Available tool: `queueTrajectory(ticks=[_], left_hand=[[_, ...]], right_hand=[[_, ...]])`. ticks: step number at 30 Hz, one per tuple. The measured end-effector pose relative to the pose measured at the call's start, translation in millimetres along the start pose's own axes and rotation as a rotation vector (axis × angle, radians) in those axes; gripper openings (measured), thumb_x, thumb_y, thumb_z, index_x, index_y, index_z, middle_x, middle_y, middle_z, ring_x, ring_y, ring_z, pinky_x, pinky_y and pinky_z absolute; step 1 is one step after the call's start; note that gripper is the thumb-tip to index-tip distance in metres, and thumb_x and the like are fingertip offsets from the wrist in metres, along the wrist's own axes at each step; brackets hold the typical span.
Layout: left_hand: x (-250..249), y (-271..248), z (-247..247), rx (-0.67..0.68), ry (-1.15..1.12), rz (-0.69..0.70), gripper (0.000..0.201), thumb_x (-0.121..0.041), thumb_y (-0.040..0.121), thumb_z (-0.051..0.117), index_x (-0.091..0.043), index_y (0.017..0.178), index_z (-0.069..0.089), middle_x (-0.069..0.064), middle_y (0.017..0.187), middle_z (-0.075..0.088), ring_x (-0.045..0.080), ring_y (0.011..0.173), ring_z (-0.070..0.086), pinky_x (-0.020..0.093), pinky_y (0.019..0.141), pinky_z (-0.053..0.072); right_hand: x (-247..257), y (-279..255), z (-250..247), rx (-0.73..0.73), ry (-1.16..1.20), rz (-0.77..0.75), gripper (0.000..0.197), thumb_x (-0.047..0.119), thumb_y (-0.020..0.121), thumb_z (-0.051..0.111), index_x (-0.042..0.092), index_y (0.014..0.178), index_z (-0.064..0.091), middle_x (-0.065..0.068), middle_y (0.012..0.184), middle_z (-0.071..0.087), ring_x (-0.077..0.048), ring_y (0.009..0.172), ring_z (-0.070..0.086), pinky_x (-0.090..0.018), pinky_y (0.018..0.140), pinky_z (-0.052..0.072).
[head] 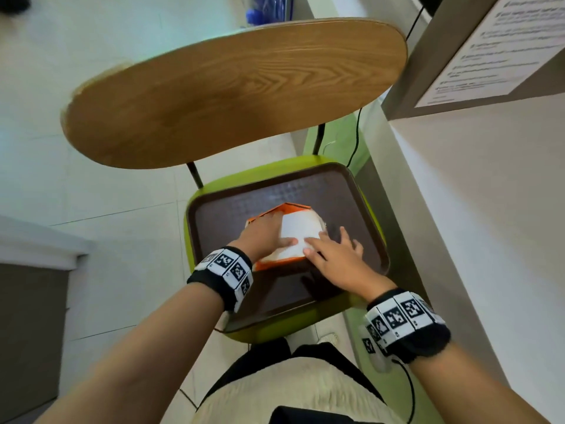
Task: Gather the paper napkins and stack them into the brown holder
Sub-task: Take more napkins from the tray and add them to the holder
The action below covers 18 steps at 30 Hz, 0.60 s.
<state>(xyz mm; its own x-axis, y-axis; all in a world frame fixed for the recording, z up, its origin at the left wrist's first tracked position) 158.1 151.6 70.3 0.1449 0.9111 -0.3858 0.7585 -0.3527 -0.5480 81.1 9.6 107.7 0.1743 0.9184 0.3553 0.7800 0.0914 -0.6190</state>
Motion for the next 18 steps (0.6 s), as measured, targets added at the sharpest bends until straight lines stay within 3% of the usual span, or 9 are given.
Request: queueTrajectory(ticks=[4, 8, 11, 15, 18], left_hand=[[3, 8, -7, 0.0, -0.01, -0.017, 0.079, -0.056, 0.077, 0.072, -0.007, 0.134, 0.048, 0.012, 0.137, 0.058, 0.029, 0.123, 0.056, 0.038, 0.097, 0.045], [0, 10, -6, 0.032, 0.009, -0.024, 0.073, -0.056, 0.075, 0.075, -0.01, 0.128, 0.055, 0.008, 0.13, 0.063, 0.025, 0.117, 0.058, 0.03, 0.085, 0.043], [-1, 8, -5, 0.057, -0.009, -0.046, 0.076, -0.057, 0.074, 0.075, -0.015, 0.134, 0.053, 0.005, 0.135, 0.061, 0.024, 0.122, 0.056, 0.032, 0.091, 0.043], [-3, 5, -8, 0.069, -0.117, -0.006, 0.075, -0.044, 0.076, 0.079, -0.017, 0.139, 0.049, 0.003, 0.142, 0.056, 0.023, 0.128, 0.051, 0.032, 0.098, 0.039], [-3, 2, -9, 0.092, -0.134, -0.004, 0.076, -0.045, 0.076, 0.078, -0.015, 0.139, 0.047, 0.005, 0.142, 0.054, 0.024, 0.126, 0.051, 0.027, 0.091, 0.038]], right_hand=[[-9, 2, -6, -0.026, 0.146, 0.04, 0.044, 0.046, 0.102, 0.028, 0.031, 0.142, 0.041, -0.002, 0.156, 0.037, -0.033, 0.15, -0.003, -0.053, 0.116, 0.001], [-14, 4, -9, -0.066, 0.218, 0.074, 0.045, 0.042, 0.103, 0.029, 0.027, 0.145, 0.037, -0.002, 0.153, 0.04, -0.03, 0.15, 0.004, -0.051, 0.117, 0.005], [-16, 4, -11, -0.094, 0.229, 0.092, 0.048, 0.042, 0.102, 0.035, 0.026, 0.147, 0.034, 0.002, 0.15, 0.045, -0.029, 0.15, 0.008, -0.049, 0.116, 0.009], [-18, 7, -9, -0.129, 0.213, 0.101, 0.055, 0.044, 0.098, 0.044, 0.024, 0.148, 0.032, 0.005, 0.146, 0.05, -0.027, 0.15, 0.012, -0.049, 0.114, 0.014], [-17, 9, -10, -0.162, 0.212, 0.099, 0.056, 0.043, 0.095, 0.049, 0.024, 0.146, 0.034, 0.004, 0.142, 0.054, -0.028, 0.148, 0.017, -0.049, 0.112, 0.017]])
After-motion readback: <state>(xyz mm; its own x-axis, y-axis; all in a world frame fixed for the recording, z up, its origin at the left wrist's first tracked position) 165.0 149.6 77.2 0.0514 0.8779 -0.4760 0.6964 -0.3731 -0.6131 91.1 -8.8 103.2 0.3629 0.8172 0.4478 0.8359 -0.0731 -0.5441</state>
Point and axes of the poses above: each hand's wrist, its own y-axis towards the middle knuckle, its own z-axis out of the palm, x = y × z, the point moved 5 cm from there along y, towards the middle knuckle
